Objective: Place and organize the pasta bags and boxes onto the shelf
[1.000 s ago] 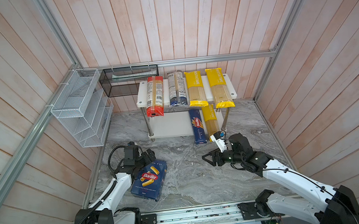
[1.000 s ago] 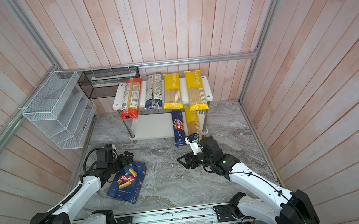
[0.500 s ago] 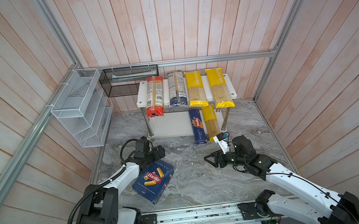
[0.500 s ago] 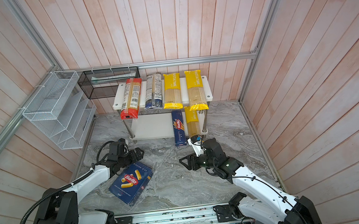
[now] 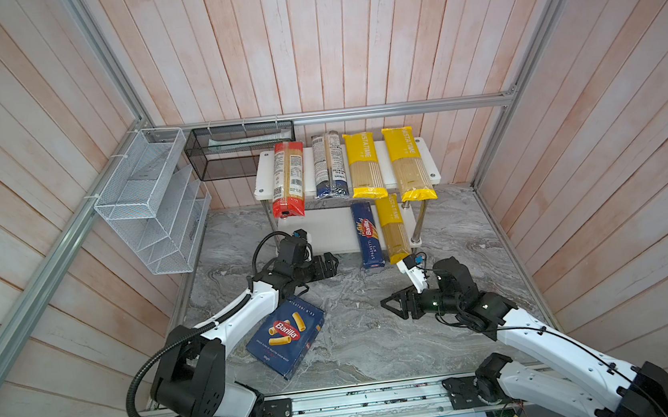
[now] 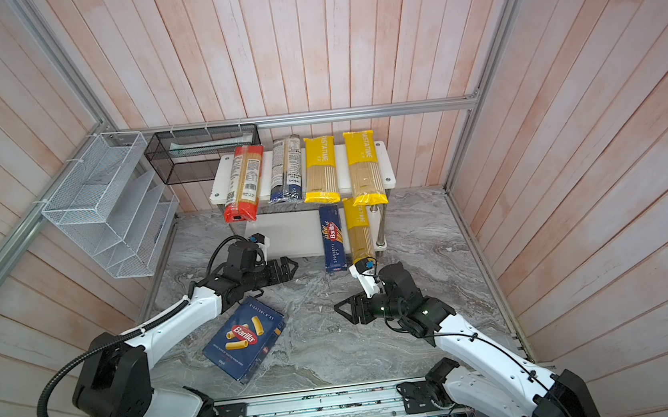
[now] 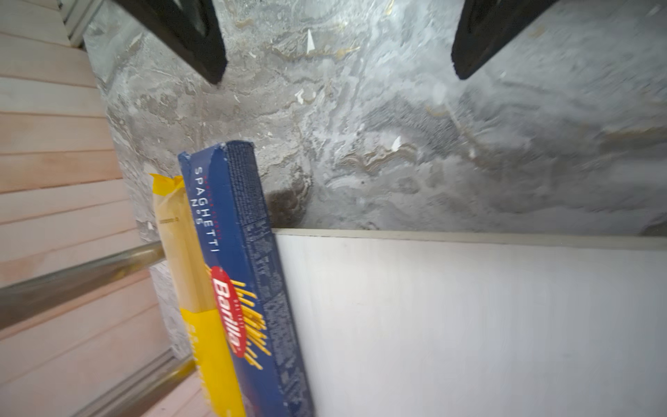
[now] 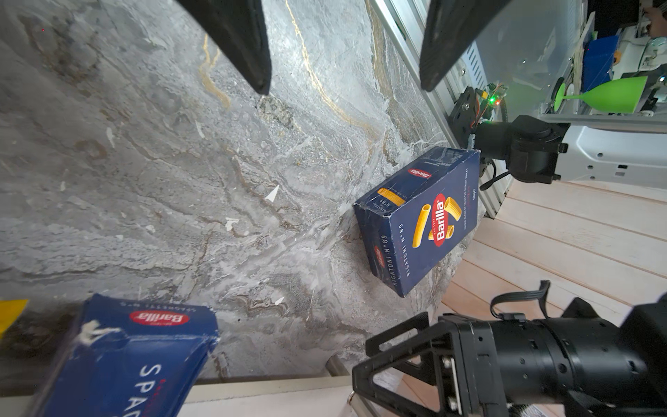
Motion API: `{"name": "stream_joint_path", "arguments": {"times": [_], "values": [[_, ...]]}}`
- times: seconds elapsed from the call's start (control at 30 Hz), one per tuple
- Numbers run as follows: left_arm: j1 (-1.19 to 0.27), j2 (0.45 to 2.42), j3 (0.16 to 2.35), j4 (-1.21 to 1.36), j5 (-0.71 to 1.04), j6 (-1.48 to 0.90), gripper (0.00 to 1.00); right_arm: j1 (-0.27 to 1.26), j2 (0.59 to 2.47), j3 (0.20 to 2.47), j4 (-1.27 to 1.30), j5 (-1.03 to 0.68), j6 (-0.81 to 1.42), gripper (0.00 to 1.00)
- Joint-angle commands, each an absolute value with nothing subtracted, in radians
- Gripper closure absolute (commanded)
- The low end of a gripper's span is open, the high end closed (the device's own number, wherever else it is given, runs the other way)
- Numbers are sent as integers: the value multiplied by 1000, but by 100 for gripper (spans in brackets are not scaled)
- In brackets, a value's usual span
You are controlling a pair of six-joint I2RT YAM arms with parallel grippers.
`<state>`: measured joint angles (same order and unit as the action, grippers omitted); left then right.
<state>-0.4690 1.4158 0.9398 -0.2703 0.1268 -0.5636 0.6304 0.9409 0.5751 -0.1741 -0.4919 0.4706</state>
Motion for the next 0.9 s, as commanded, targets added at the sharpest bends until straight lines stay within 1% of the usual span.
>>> {"name": "stream_joint_path", "arguments": {"times": [0.0,0.07,0.13,0.2,0.3,0.4,0.47,0.67,0.87], "values": [[-441,1268,936,-537,-70,-690,0,682,1003,627,-132,-493,456,35],[-436,1142,885,-615,-140,-779,0,714,1066,662,-107,-484,440,35],[-429,1049,803,-601,-157,-837,0,741,1126,693,-81,-495,428,35],[-409,1016,758,-601,-148,-853,0,763,1169,715,-60,-498,421,35],[-406,1056,743,-570,-115,-825,0,782,1195,740,-48,-493,419,35],[-406,1092,731,-518,-97,-811,0,786,1177,751,-74,-476,420,35],[-399,1114,718,-472,-110,-799,0,786,1144,749,-104,-449,418,35],[-374,1191,752,-449,-133,-747,0,788,1026,686,-147,-393,444,35],[-370,1244,747,-353,0,-726,0,787,971,624,-135,-374,477,35]]}}
